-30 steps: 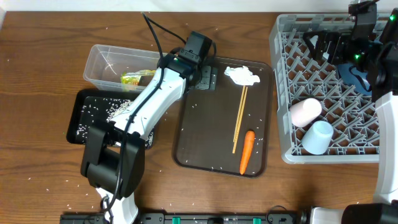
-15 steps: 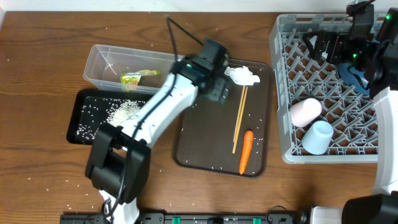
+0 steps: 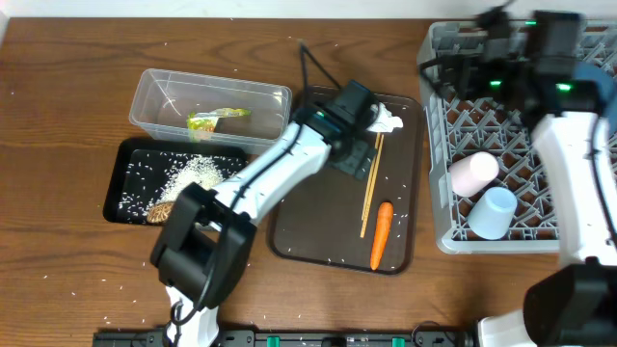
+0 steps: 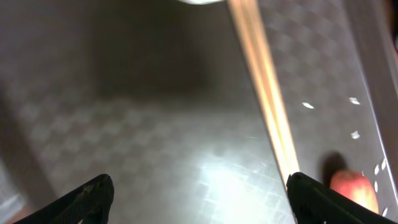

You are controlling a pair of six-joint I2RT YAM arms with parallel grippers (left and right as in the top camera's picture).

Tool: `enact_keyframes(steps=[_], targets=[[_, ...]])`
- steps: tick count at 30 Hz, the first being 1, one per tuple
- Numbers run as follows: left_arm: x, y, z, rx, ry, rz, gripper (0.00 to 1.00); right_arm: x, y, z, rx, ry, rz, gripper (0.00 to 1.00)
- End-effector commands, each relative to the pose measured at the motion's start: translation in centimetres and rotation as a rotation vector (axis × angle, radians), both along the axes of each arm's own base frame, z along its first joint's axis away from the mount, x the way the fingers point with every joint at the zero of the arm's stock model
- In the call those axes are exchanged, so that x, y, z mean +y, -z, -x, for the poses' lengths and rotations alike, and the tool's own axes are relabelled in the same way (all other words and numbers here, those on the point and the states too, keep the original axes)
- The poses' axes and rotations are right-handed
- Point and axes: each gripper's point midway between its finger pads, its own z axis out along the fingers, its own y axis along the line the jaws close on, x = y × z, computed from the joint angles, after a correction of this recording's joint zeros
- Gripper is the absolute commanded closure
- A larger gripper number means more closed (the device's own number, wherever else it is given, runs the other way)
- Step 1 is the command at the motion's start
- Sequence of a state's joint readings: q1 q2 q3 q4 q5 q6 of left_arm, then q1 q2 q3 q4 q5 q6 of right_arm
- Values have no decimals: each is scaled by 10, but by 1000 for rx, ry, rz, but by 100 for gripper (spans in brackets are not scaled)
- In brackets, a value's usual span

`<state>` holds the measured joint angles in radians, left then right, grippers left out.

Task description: Sort waste into correct bins and load items into the dishwasher rack

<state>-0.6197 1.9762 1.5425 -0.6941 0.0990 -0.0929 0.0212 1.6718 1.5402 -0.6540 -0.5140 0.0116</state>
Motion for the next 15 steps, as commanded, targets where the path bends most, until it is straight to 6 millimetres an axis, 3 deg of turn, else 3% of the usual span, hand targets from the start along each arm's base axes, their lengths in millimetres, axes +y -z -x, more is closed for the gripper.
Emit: enact_keyframes(steps=[1,5,9,12,15], targets=[[37,-26,-21,0,-257,74,10,44,22,5,53,-71,21,7],[54,-36,-30,13,-303,127,10,74,60,4,121,-64,108,6],[48,-36,-26,40,-257,161,10,92,89,5,161,-88,159,6],[40,-36,-22,32,-209,149,10,94,94,0,162,-73,155,7],[29,-39,-24,-7,-169,153,10,87,85,-6,135,-50,144,11]])
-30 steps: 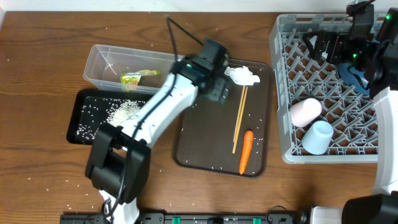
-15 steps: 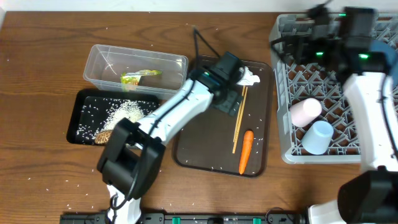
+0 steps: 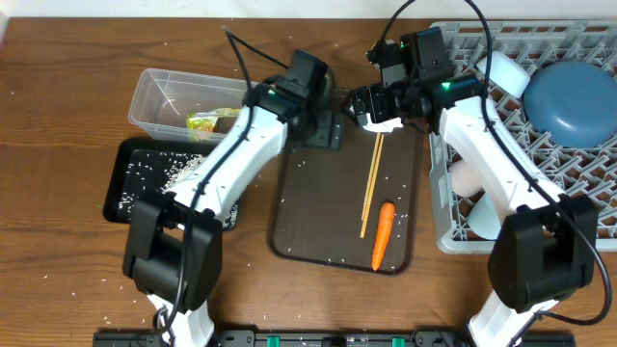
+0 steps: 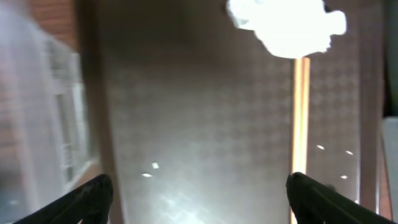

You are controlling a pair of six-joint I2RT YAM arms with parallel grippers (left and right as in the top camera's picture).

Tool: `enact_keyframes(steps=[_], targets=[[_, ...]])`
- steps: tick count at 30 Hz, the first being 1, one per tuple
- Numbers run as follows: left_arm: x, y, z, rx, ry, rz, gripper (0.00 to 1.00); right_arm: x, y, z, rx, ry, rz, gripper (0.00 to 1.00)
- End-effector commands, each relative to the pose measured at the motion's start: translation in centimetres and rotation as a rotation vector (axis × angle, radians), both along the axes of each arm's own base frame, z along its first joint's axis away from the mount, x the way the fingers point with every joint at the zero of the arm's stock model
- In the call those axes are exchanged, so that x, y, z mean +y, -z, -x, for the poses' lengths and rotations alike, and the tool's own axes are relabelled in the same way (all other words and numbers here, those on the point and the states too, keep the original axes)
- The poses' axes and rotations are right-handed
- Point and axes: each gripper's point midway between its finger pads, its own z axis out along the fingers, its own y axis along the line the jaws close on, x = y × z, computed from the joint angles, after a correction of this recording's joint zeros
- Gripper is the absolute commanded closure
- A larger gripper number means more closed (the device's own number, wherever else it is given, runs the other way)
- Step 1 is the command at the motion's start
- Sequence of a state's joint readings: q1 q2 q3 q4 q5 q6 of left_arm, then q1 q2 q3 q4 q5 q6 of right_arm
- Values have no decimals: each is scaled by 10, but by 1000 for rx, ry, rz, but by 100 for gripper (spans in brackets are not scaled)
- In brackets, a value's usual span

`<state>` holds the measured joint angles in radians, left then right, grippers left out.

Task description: Sort waste into correct bins and load items into the dishwasher rack

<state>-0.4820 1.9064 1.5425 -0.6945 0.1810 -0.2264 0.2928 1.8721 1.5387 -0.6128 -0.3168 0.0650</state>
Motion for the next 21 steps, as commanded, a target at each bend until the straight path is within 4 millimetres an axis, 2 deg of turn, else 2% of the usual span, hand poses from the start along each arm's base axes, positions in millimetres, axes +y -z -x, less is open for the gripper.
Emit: enact_keyframes(steps=[1,4,7,10,13,14,17,21], targets=[[-18,-9,1,-59,85,18,10,-16,-18,-11,-49,71,-10,11],[-39,-13,-9,-146,157,31,10,-38,-51,-21,-128,135,-46,11],[-55,-5,-21,-198,166,38,9,-76,-96,-23,-225,215,-68,11],[-66,10,-29,-203,163,58,9,-120,-137,-16,-313,304,-76,9],[-88,23,-37,-226,201,126,7,-161,-171,-2,-381,389,-75,7],[-96,29,-41,-242,211,142,6,-173,-180,5,-395,415,-72,6],[-113,44,-46,-272,231,160,3,-190,-193,20,-409,459,-72,6],[-126,70,-44,-274,266,145,1,-190,-199,29,-410,463,-77,5]])
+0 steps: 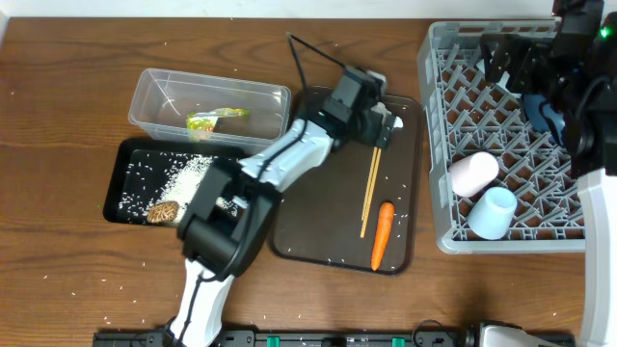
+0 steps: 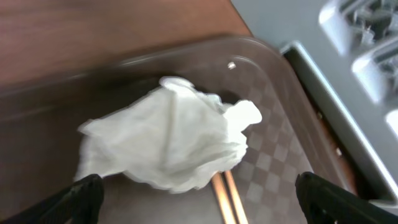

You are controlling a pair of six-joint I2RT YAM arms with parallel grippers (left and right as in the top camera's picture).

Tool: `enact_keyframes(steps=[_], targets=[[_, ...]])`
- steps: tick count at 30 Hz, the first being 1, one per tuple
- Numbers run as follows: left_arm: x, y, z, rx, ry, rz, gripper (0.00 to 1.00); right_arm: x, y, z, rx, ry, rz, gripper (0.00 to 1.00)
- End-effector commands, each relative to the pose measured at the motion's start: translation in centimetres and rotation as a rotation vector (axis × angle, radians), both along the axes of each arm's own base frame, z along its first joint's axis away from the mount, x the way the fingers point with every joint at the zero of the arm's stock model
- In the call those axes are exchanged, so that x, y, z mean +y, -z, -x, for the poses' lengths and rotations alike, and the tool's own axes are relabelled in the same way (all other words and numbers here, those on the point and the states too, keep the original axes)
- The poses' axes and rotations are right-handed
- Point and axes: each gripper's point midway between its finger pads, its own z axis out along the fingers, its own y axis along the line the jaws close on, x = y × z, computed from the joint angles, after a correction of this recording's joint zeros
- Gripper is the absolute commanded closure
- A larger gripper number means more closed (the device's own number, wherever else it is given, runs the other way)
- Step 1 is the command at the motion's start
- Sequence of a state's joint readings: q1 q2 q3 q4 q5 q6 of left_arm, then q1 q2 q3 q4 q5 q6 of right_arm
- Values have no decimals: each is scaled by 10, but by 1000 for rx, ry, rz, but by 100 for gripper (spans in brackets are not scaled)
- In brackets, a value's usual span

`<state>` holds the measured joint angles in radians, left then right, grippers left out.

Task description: Sort waste into correct bins and load items into the dishwasher rack

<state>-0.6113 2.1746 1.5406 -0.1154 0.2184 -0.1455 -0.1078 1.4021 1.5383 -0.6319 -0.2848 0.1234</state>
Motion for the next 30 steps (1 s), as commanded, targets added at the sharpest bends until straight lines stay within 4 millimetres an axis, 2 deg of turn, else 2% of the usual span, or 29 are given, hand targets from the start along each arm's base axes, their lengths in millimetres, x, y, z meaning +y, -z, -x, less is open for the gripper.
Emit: enact_keyframes(steps=[1,3,5,6,8,9,11,16,20,26,30], targets=[[-10,22,8,2,51,-34,1,1,4,0,19,-5,-24,4],[-8,34,8,8,42,-58,0,4,5,0,23,-17,-28,4],[-4,39,5,1,22,-82,8,7,7,0,30,-24,-30,3],[-2,39,4,-5,16,-88,17,7,8,1,34,-24,-30,3],[-1,37,0,-21,0,-90,45,7,10,2,45,-24,-32,2],[-1,35,-2,-27,-1,-85,53,7,11,3,51,-24,-32,2],[-1,35,-2,-28,-3,-84,67,7,14,5,65,-24,-32,2],[-2,26,-4,-30,-20,-64,93,7,19,7,82,-34,-16,1],[-1,0,-2,-46,-24,-48,94,7,19,8,84,-38,-10,1],[2,-57,3,-100,-26,-6,94,7,19,8,83,-40,-7,1],[-1,-79,3,-141,-22,24,94,7,19,8,83,-40,-7,1]])
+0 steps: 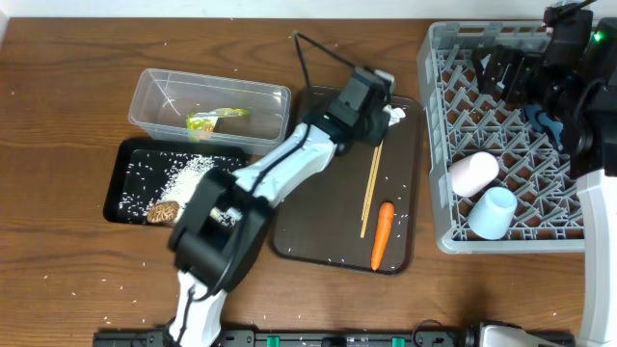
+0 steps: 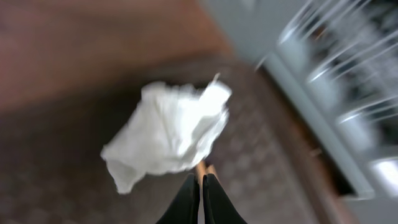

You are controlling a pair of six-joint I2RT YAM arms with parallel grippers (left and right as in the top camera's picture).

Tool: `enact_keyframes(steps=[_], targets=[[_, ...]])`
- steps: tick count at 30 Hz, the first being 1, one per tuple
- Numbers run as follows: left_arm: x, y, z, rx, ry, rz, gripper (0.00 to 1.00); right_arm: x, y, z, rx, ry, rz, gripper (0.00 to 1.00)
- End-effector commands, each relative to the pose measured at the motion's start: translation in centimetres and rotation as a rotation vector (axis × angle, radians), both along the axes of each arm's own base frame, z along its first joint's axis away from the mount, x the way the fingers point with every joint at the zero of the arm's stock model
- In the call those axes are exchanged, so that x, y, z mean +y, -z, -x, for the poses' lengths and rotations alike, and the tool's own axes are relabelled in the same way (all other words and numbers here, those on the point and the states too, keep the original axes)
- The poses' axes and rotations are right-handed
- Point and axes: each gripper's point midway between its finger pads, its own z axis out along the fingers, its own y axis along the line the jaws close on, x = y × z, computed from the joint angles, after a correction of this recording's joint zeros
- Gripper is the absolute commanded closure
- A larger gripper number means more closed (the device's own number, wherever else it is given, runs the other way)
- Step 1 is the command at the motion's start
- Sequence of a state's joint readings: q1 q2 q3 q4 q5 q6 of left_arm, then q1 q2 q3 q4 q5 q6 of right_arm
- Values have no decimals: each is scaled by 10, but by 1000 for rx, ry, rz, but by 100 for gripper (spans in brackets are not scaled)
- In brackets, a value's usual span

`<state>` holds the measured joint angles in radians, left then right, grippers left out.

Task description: Sort waste into correct bins and load items into the dishwasher rack

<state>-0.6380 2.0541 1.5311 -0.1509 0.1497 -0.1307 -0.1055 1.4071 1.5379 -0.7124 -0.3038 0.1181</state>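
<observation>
A crumpled white tissue (image 2: 168, 134) lies at the top of the brown tray (image 1: 308, 212), and shows as a white scrap (image 1: 393, 114) from overhead. My left gripper (image 2: 202, 177) is shut, its tips pressed together just below the tissue, at the top ends of the wooden chopsticks (image 2: 204, 167). I cannot tell whether anything is pinched between them. From overhead, the left gripper (image 1: 374, 108) sits over the tray's top edge. The chopsticks (image 1: 370, 183) and a carrot (image 1: 382, 234) lie on the tray. My right gripper (image 1: 499, 66) hangs open over the dishwasher rack (image 1: 436, 145).
A pink cup (image 1: 473, 173) and a pale blue cup (image 1: 494, 212) sit in the rack. Left of the tray stand a clear bin (image 1: 164, 96) holding a yellow-green wrapper (image 1: 217, 120) and a black tray (image 1: 130, 183) of rice. Rice grains dot the table.
My left gripper was open in front of the tissue; now it is shut just below it, at the chopsticks' ends. The right arm has barely moved.
First my left gripper was open low over the tray beside the chopsticks. Then it was open at the tray's upper left while my right arm reached over near the tissue. Later the right arm was back over the rack and the left faced the tissue, where it is now shut.
</observation>
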Motion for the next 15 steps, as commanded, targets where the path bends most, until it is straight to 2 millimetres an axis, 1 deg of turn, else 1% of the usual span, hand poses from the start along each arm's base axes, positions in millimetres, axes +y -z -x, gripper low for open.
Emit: enact_keyframes(steps=[1,2,3,4,5,6,8,9,10,13,15], targets=[[-3,-26,-4,-52,-9,33,93,2,1,-1,-1,-19,6,1],[-4,-24,-6,-57,-9,37,89,2,1,-1,0,-19,6,1],[-6,-21,-8,-63,-8,41,78,2,1,-1,0,-19,6,1],[-9,-16,-12,-72,-8,46,62,2,1,-1,0,-19,6,1],[-11,-10,-16,-81,-4,45,50,2,1,-1,0,-19,6,1],[-13,-1,-20,-93,4,41,33,2,1,-1,0,-19,6,1],[-15,18,-28,-101,-2,32,17,2,1,-1,1,-19,6,1],[-15,31,-31,-100,-10,21,12,3,2,-1,3,-19,5,1],[-16,44,-32,-91,-12,11,11,3,2,0,7,-19,5,1],[-14,77,-32,-58,-16,-19,11,3,4,0,12,-19,4,1],[-6,98,-37,-61,-54,-63,10,3,3,0,12,-19,4,1]])
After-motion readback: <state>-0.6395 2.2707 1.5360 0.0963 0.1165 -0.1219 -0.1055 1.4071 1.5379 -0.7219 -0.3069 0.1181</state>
